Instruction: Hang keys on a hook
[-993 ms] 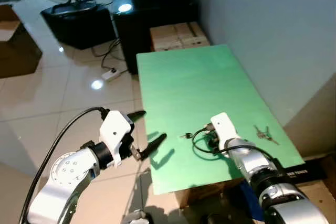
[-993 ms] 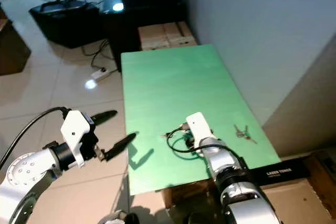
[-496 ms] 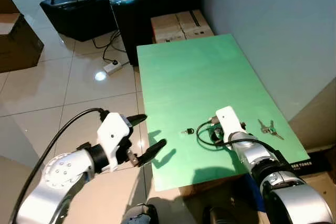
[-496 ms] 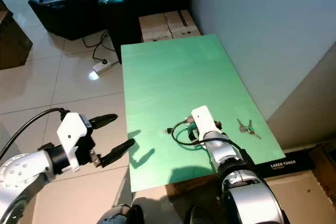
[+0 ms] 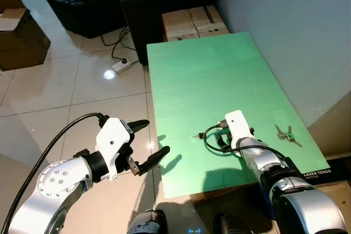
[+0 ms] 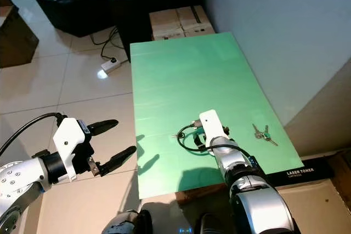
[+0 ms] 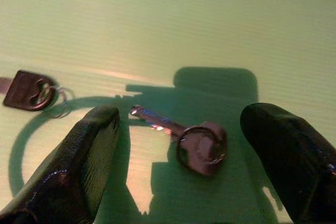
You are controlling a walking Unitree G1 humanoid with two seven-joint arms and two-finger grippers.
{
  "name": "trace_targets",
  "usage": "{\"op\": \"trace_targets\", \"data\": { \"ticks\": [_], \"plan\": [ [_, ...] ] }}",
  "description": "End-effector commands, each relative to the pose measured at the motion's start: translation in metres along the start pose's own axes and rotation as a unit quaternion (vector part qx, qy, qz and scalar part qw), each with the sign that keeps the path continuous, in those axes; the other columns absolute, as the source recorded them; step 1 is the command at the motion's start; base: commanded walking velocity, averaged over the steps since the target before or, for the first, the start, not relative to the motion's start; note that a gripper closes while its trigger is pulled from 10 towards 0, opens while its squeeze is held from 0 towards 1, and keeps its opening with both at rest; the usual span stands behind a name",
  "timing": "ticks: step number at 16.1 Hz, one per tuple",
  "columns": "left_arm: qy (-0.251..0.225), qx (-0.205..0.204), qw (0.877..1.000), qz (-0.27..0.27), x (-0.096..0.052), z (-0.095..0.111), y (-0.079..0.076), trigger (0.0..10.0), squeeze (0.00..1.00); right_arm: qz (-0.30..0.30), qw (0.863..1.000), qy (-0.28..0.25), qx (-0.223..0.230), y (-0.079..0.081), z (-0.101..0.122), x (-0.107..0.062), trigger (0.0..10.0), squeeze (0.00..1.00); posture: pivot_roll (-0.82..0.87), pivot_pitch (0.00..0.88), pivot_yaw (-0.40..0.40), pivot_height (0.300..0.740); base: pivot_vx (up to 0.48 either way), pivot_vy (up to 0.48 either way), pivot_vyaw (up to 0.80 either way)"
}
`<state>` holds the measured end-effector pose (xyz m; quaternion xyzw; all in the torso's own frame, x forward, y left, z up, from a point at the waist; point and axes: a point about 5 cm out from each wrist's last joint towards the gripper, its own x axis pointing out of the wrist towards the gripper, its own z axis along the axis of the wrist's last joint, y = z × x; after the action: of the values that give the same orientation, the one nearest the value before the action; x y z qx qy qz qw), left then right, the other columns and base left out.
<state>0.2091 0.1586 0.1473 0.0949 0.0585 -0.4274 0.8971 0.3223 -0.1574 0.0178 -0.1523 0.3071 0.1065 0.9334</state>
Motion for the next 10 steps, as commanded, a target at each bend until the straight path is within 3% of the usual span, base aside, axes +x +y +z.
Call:
{"op": "trace_targets", "data": {
  "ticks": [1,2,3,4,10],
  "plan": [
    [0.002,0.006,1.0,-0.004,-0.0036,0.0031,-0.0017,10.0,0.0,0.007,1.0,0.013,-0.008,0.0031,-0.0007,0.0007,6.9,0.0,0.15,0.164,0.097,0.74,0.0,0.0,0.0],
    [0.001,0.006,1.0,-0.005,-0.0034,0.0032,-0.0017,10.0,0.0,0.006,1.0,0.02,-0.008,0.0027,-0.0032,0.0005,3.1,0.0,0.15,0.158,0.097,0.74,0.0,0.0,0.0],
    [0.001,0.006,1.0,-0.005,-0.0033,0.0032,-0.0017,10.0,0.0,0.006,1.0,0.023,-0.009,0.0025,-0.0041,0.0004,3.1,0.0,0.14,0.157,0.096,0.74,0.0,0.0,0.0],
    [0.0,0.006,1.0,-0.005,-0.0029,0.0032,-0.0014,10.0,0.0,0.008,0.999,0.029,-0.011,0.0027,-0.0059,0.0003,0.0,0.0,0.14,0.156,0.095,0.74,0.0,0.0,0.0],
    [-0.003,0.007,1.0,-0.007,0.0003,0.0033,-0.0018,10.0,0.0,0.011,0.999,0.037,-0.011,0.0054,-0.0082,0.0004,0.0,0.0,0.13,0.134,0.089,0.74,0.0,0.0,0.0]
  ]
}}
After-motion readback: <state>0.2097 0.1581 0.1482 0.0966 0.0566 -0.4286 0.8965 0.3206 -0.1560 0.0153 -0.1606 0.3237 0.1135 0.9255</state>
